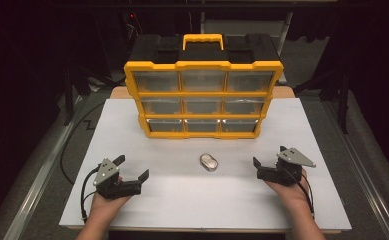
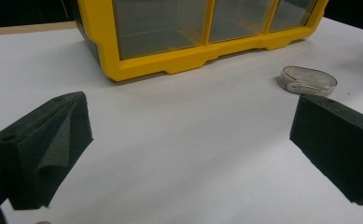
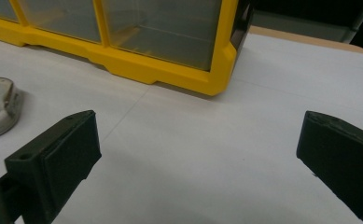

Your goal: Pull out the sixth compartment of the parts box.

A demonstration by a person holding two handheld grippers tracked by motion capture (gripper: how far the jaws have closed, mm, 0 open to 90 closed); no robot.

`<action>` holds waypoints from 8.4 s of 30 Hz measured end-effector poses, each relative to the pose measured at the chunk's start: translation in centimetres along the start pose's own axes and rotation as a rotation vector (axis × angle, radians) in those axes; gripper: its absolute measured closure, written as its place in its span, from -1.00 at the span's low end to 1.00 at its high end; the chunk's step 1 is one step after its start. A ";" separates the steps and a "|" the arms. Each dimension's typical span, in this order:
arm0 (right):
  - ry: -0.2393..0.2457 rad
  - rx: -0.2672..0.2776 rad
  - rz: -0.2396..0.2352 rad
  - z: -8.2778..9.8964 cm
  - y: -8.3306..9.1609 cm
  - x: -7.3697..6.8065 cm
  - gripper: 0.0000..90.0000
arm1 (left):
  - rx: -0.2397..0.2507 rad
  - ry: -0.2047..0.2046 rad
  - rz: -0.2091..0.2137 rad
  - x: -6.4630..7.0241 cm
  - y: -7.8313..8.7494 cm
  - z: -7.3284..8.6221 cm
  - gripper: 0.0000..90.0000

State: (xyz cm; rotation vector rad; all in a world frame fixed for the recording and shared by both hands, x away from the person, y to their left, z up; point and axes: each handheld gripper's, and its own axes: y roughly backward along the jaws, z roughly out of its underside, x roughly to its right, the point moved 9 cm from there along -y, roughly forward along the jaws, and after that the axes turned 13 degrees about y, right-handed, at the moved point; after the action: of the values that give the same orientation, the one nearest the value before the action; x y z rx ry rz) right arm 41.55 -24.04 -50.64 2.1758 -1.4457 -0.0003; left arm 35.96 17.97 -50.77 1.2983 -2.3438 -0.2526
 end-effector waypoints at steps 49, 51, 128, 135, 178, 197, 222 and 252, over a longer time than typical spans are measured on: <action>0.150 -0.072 -0.022 0.4 -0.3 -0.3 -1.00 | 0.007 -0.016 0.002 0.0 -0.2 -0.1 -1.00; 0.159 -0.080 -0.022 0.5 -0.4 -0.3 -1.00 | 0.016 -0.014 0.006 0.1 -0.1 -0.2 -1.00; 1.042 -0.226 0.158 -0.5 0.4 -4.2 -1.00 | 0.018 -0.042 0.010 0.2 -0.1 -0.1 -1.00; 1.108 -0.242 0.183 -0.4 0.3 -4.3 -1.00 | 0.017 -0.043 0.011 0.3 -0.1 -0.1 -1.00; 1.281 -0.230 0.273 -1.8 -0.4 -6.1 -0.53 | 0.024 -0.077 0.025 0.5 -0.2 -0.1 -1.00; 1.273 -0.164 0.319 -3.7 -1.0 -7.0 -0.29 | 0.015 -0.105 0.046 1.0 -0.3 0.2 -1.00; 1.257 -0.141 0.417 -8.8 -0.8 -5.2 -0.08 | 0.019 -0.092 0.057 1.0 -0.3 0.2 -1.00; 1.249 -0.106 0.537 -16.2 -1.4 -2.3 0.28 | 0.013 -0.088 0.096 1.5 -0.3 0.3 -1.00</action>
State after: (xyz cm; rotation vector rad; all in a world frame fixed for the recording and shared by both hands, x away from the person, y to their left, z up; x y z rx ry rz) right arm 46.28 -14.89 -37.84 1.1331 -1.0965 1.1898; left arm 35.34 16.54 -50.66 1.1996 -2.4774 -0.2697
